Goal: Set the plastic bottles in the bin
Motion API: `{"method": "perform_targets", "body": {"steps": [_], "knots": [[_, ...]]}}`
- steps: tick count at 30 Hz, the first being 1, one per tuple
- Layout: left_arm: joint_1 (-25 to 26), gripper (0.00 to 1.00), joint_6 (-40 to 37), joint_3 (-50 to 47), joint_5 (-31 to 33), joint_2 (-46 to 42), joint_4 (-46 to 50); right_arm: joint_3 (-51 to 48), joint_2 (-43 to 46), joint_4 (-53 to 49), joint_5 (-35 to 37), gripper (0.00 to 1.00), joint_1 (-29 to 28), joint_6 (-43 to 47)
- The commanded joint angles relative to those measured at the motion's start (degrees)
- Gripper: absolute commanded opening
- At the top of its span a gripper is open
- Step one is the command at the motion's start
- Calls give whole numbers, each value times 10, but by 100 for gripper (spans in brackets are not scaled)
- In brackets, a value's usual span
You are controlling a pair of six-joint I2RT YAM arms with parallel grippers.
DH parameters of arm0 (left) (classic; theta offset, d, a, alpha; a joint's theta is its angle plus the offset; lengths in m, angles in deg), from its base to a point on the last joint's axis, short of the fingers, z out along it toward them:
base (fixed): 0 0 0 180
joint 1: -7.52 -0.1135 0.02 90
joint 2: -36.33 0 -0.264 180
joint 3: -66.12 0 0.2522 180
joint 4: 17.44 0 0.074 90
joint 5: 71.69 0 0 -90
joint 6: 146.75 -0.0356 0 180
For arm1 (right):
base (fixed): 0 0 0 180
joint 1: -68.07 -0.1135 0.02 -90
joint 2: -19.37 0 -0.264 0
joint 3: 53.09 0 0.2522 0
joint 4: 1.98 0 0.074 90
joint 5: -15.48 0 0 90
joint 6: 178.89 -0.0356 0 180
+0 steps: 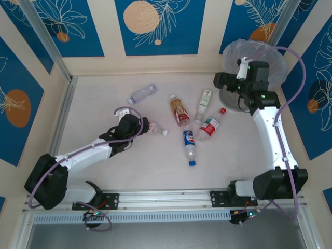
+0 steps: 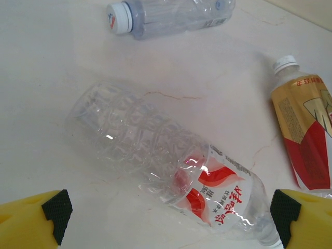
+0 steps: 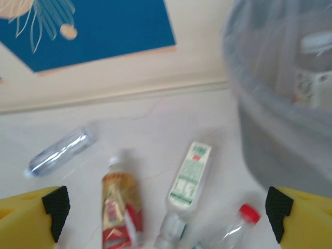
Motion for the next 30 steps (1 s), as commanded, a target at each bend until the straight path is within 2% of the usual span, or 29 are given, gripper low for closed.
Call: {"method": "perform_targets", "body": {"steps": [1, 5, 9, 12, 19, 25, 30], "knots": [[-14, 99, 12, 2, -25, 7, 7, -43, 19, 2, -39, 100, -20, -33], [-19, 99, 18, -1, -25, 10, 7, -91, 19, -31, -31, 100, -55, -47], [-24, 99, 23, -3, -36, 20, -4, -129, -4, -40, -68, 98, -86, -63], [-24, 100, 16, -3, -70, 29, -32, -141, -41, -37, -127, 96, -112, -73], [-25, 99, 5, 3, -102, 42, -43, -128, -148, -34, -148, 93, -185, -102], [-25, 99, -2, 2, -104, 39, -34, -118, -204, -55, -58, 92, -213, -120], [-25, 99, -5, 4, -102, 42, -29, -116, -230, -62, -14, 92, -227, -116]]}}
